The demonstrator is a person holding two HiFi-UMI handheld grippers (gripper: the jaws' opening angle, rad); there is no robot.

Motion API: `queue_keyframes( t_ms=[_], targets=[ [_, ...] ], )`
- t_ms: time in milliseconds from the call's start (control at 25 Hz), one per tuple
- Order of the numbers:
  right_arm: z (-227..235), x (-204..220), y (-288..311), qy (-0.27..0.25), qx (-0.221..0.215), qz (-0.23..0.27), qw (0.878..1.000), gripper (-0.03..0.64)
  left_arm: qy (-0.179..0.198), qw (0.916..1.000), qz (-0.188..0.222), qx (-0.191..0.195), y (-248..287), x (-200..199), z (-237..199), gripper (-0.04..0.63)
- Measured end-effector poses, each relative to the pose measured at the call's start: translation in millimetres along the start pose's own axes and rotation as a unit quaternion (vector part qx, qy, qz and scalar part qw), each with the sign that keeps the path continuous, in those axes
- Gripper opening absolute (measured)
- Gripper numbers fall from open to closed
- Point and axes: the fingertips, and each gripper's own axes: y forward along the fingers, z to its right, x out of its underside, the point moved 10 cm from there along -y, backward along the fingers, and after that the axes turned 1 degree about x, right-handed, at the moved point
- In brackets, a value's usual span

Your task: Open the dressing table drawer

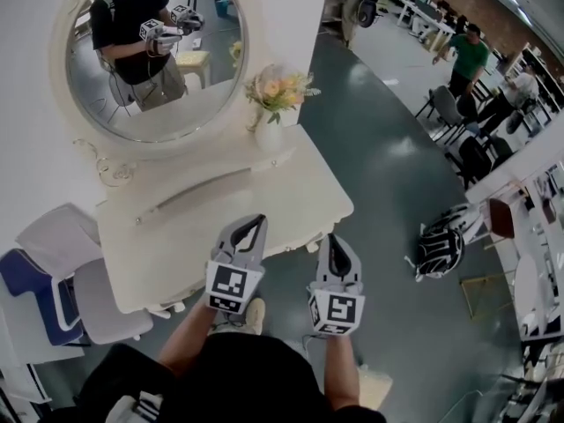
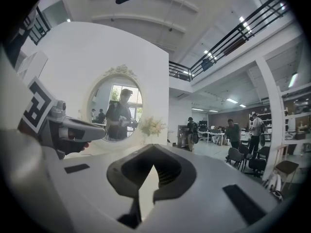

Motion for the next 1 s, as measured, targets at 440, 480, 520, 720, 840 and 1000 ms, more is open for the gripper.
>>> queue_keyframes(
  t_ms=[440, 480, 520, 720, 840, 1000],
  targets=[
    [-7, 3, 58, -0.001, -0.011, -0.004, 1.000, -0.002, 0.000, 0.9999, -0.005, -0.012, 30, 6, -44, 0.003],
    [-7, 3, 64, -0.001, -0.015, -0.003, 1.000, -0.002, -0.001, 0.9999, -0.006, -0.016, 34, 7, -48, 0.003],
    [-7, 4, 71, -0.003, -0.020, -0.002, 1.000, -0.002, -0.001, 0.9998, -0.006, -0.020, 38, 7, -52, 0.003],
    [2, 5, 104, 0.000, -0.047, -0.002, 0.999, -0.002, -0.007, 0.9989, -0.011, -0.044, 56, 7, -62, 0.003],
    [11, 9, 127, 0.002, -0.061, -0.009, 0.998, -0.002, -0.012, 0.9978, -0.018, -0.062, 72, 11, -67, 0.003],
    [25, 23, 159, 0.012, -0.090, -0.026, 0.996, -0.002, -0.025, 0.9954, -0.035, -0.086, 94, 20, -72, 0.003]
  ],
)
